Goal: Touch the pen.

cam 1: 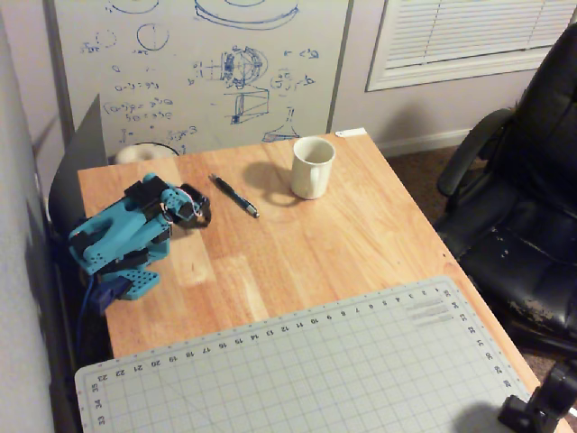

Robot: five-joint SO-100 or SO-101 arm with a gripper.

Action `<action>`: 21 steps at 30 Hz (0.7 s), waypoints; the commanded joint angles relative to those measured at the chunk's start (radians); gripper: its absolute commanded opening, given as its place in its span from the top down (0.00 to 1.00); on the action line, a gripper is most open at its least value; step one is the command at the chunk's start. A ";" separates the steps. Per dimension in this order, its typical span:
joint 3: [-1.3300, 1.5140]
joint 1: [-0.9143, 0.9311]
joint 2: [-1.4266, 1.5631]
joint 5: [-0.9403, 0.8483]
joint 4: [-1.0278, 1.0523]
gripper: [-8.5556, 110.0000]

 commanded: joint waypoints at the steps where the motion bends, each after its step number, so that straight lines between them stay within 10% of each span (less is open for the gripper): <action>1: -0.169 0.002 -0.201 0.000 -0.110 0.92; 21: -0.848 0.000 -1.163 0.000 -0.333 0.92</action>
